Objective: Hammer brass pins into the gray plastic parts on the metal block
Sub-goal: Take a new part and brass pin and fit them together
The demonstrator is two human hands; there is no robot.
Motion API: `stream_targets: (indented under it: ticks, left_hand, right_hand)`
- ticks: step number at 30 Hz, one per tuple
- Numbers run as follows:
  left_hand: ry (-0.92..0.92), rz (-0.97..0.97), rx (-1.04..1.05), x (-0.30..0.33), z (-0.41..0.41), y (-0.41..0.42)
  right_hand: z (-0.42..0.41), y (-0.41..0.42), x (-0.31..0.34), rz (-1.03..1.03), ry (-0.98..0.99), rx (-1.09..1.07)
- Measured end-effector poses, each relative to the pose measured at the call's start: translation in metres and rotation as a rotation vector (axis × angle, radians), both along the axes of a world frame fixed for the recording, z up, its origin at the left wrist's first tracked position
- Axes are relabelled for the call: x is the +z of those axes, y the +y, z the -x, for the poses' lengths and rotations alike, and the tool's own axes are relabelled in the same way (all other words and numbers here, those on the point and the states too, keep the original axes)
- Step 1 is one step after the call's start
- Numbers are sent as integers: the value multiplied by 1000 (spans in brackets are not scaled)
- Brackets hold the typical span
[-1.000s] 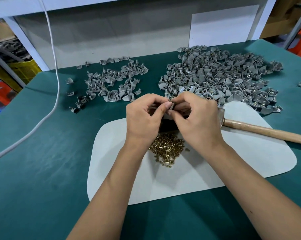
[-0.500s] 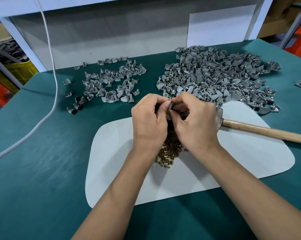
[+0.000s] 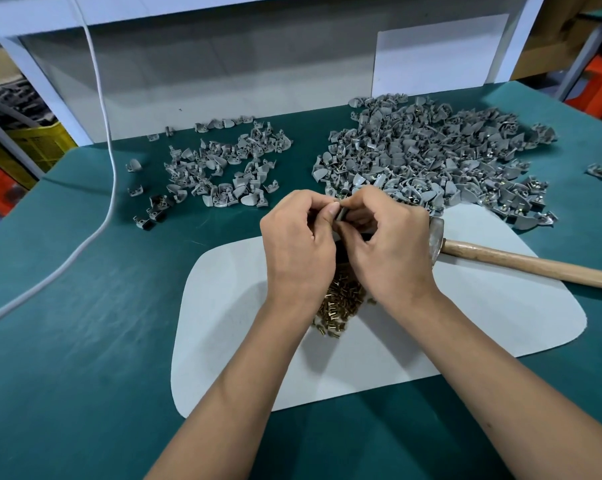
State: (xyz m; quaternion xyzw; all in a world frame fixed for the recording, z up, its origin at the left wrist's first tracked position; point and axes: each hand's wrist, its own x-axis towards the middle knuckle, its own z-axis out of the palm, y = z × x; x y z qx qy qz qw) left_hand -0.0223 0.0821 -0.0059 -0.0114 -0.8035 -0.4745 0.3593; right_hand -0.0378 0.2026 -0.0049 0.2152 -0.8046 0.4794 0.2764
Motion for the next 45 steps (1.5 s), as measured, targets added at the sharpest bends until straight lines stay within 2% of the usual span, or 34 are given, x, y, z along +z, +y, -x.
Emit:
stream_targets:
  ticks: [4,9,13,19,22,27,32,36,38,45]
  left_hand:
    - [-5,-28,-55,1,1,-5]
    - [-99,-318,-226,3,4,-18]
    - [-142,-411,-317,4,3,-20]
    - [-163,-518,-329,7,1,-24]
    - [-178,-460,-327,8,1,-26]
    - [-188,-308,-330,9,2,-29]
    - [-169,-354,-353,8,2,-27]
    - [-198,-578,-416,8,2,-27]
    - [-213,-627,-466,8,1,-28]
    - [-194,-564,-495,9,1,-31]
  right_hand:
    - [3,2,1,42,-58,15]
    - [8,6,5,283,-280,161]
    - [7,5,5,407,-335,251]
    - [9,9,6,199,-284,257]
    - [10,12,7,88,-159,121]
    - [8,12,9,-17,-76,90]
    - [7,12,10,-15,-76,96]
    - [6,11,10,27,-76,93]
    - [7,10,10,47,-80,101]
    - [7,12,10,43,-82,80]
